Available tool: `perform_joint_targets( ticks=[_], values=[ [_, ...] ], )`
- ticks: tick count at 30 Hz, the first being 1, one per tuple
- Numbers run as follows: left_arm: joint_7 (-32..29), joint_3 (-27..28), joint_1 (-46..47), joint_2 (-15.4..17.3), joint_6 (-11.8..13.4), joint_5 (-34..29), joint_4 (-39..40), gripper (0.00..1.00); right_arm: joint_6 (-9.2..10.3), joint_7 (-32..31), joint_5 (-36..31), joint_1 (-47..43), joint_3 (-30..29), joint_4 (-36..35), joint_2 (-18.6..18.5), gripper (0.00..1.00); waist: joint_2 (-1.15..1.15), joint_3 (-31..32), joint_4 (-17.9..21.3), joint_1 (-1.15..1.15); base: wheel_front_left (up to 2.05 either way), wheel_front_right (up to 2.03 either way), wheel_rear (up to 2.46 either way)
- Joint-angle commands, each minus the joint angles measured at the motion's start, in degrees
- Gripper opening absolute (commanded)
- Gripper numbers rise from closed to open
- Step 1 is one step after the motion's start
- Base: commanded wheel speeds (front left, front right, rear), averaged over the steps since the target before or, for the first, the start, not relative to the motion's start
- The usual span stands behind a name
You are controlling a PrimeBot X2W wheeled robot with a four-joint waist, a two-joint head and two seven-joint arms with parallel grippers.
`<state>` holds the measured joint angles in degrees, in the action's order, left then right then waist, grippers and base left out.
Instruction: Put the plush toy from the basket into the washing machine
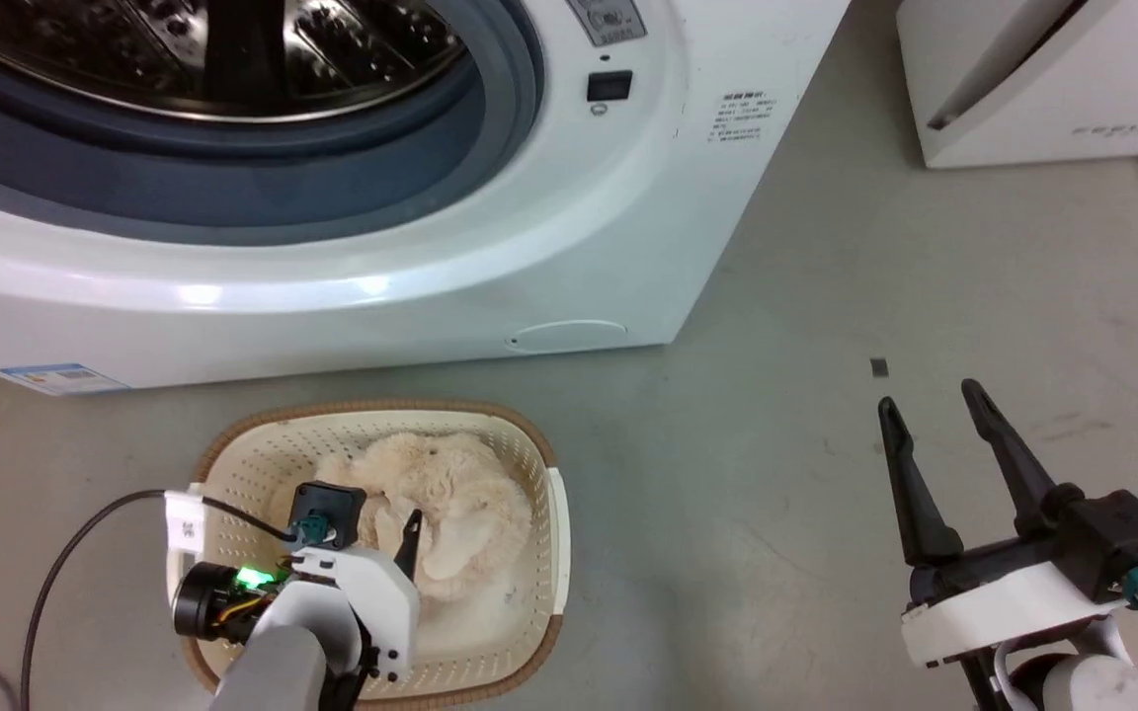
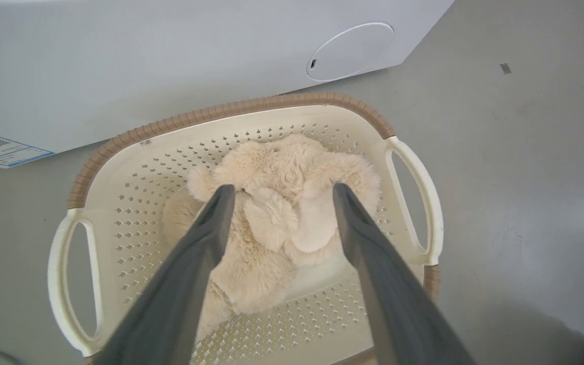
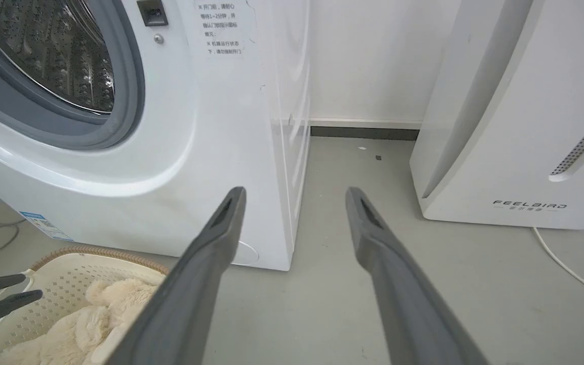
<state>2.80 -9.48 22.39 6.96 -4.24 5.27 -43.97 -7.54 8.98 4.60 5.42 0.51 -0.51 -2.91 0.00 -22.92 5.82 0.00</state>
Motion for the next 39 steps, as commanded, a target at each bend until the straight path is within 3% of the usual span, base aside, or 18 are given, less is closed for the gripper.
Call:
perform_joint_targets(
  ticks=[1, 22, 39],
  values=[
    [-0.05, -0.33, 1.46, 0.53, -0.31, 0.28, -1.17, 1.0, 0.03, 0.47, 0.25, 1.0, 0.13, -0.29, 0.02, 1.0, 0.0, -0.87, 0.41, 0.0, 0.0, 0.0, 0.0],
    [-1.35, -4.12, 11.71, 5.47, -0.39, 2.17, -14.68, 1.0, 0.04, 2.97, 1.16, 3.4, 1.0, -0.97, 0.02, 1.0, 0.0, -11.53, 4.08, 0.0, 0.0, 0.0, 0.0],
    [0.35, -7.63, 21.18, 8.24, -2.23, 4.94, -24.84, 1.0, 0.05, 5.0, 2.36, 5.21, 1.82, -1.67, 0.03, 1.0, 0.0, -20.82, 6.07, 0.0, 0.0, 0.0, 0.0]
  ],
)
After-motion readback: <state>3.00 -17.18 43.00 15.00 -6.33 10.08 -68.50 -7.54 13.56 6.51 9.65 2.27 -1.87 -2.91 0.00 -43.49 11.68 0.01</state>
